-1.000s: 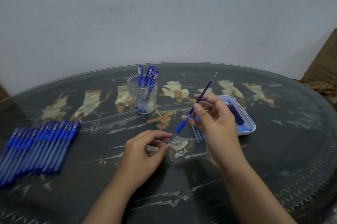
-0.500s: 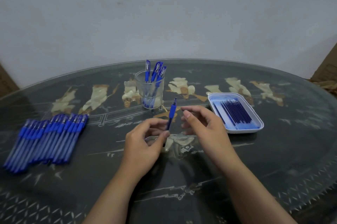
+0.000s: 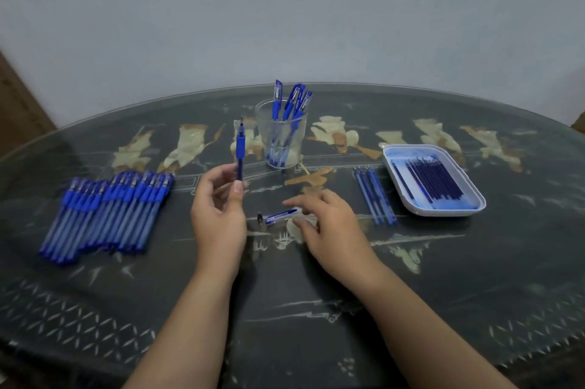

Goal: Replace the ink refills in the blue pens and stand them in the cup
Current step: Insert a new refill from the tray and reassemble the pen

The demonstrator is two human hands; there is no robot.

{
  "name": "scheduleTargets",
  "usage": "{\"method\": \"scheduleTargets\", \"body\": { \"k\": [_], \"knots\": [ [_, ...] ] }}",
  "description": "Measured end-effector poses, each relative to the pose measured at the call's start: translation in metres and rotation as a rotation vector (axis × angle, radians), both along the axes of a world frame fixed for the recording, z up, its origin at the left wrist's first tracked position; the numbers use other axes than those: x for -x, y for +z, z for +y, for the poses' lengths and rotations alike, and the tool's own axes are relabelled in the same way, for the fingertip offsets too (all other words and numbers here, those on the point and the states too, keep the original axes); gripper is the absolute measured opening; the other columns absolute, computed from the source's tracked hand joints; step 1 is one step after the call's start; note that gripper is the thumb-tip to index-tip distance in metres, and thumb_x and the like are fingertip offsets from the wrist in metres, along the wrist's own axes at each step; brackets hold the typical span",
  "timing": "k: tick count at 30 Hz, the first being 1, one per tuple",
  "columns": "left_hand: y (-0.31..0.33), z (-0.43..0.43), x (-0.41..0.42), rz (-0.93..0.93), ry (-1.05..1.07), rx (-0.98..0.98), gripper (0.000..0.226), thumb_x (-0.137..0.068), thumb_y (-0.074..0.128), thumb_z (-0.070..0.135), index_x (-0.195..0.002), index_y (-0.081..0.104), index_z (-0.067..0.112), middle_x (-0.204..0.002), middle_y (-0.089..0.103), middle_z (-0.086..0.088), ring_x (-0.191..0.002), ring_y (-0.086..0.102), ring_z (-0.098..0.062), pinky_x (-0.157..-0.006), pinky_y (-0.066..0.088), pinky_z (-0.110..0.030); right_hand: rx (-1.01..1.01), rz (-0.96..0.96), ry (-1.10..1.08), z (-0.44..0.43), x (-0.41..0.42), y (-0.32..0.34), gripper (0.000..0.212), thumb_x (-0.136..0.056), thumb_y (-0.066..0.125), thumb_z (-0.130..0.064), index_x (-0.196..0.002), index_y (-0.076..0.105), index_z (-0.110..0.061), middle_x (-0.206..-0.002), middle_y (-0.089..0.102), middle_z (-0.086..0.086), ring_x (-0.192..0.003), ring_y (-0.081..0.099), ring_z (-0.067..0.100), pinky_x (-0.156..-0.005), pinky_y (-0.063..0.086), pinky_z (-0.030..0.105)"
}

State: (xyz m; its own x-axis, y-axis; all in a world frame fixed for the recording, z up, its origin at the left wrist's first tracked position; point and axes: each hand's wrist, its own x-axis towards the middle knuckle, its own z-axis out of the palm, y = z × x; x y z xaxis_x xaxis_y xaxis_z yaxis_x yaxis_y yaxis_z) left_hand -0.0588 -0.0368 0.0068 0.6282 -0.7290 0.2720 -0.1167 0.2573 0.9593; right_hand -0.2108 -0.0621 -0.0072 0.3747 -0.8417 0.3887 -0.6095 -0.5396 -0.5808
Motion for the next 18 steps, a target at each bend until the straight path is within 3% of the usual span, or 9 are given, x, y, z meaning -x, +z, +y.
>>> {"method": "scheduleTargets", "body": {
  "k": [5,9,13,15,18],
  "knots": [
    [-0.002,-0.004,0.001,-0.008,-0.015,-0.006,0.035,-0.095,0.05,-0.003,-0.097,0.06,0.031,-0.095,0.064,0.009,-0.087,0.06,-0.001,-0.08,0.048,-0.013,0.151,0.094,0.024,0.001,-0.019,0.001,0.032,-0.09,0.066,-0.016,-0.119,0.068,-0.027,-0.099,0.049,0.002,-0.091,0.047,0.023,-0.079,0.05,0.038],
    [-0.004,-0.006,-0.001,0.0,-0.004,-0.013,0.036,-0.095,0.049,-0.004,-0.098,0.06,0.03,-0.098,0.064,0.005,-0.082,0.059,0.005,-0.077,0.046,-0.008,0.094,0.173,-0.013,-0.006,-0.04,0.011,0.028,-0.089,0.066,-0.031,-0.116,0.069,-0.024,-0.103,0.045,0.002,-0.1,0.043,0.026,-0.09,0.044,0.038],
    [-0.006,-0.006,-0.002,0.02,-0.001,-0.02,0.035,-0.095,0.049,-0.004,-0.099,0.06,0.029,-0.1,0.065,0.005,-0.085,0.06,0.001,-0.08,0.048,-0.012,0.033,0.251,-0.016,-0.009,-0.053,0.014,0.018,-0.09,0.065,-0.031,-0.104,0.07,-0.021,-0.1,0.039,-0.002,-0.106,0.041,0.024,-0.094,0.039,0.035],
    [-0.007,-0.006,-0.002,0.022,-0.001,-0.024,0.035,-0.095,0.049,-0.005,-0.099,0.06,0.028,-0.099,0.064,0.007,-0.084,0.06,0.003,-0.08,0.048,-0.011,0.033,0.137,-0.036,-0.01,-0.052,0.014,0.013,-0.088,0.068,-0.027,-0.097,0.072,-0.018,-0.095,0.043,-0.003,-0.101,0.044,0.022,-0.091,0.039,0.032],
    [-0.006,-0.006,-0.002,0.039,-0.038,-0.03,0.034,-0.095,0.049,-0.004,-0.098,0.061,0.028,-0.098,0.064,0.009,-0.086,0.059,0.001,-0.081,0.047,-0.012,-0.104,-0.182,-0.116,-0.014,-0.037,0.028,0.003,-0.089,0.068,-0.022,-0.089,0.071,-0.021,-0.087,0.057,-0.01,-0.088,0.056,0.009,-0.081,0.041,0.02]
  ]
}}
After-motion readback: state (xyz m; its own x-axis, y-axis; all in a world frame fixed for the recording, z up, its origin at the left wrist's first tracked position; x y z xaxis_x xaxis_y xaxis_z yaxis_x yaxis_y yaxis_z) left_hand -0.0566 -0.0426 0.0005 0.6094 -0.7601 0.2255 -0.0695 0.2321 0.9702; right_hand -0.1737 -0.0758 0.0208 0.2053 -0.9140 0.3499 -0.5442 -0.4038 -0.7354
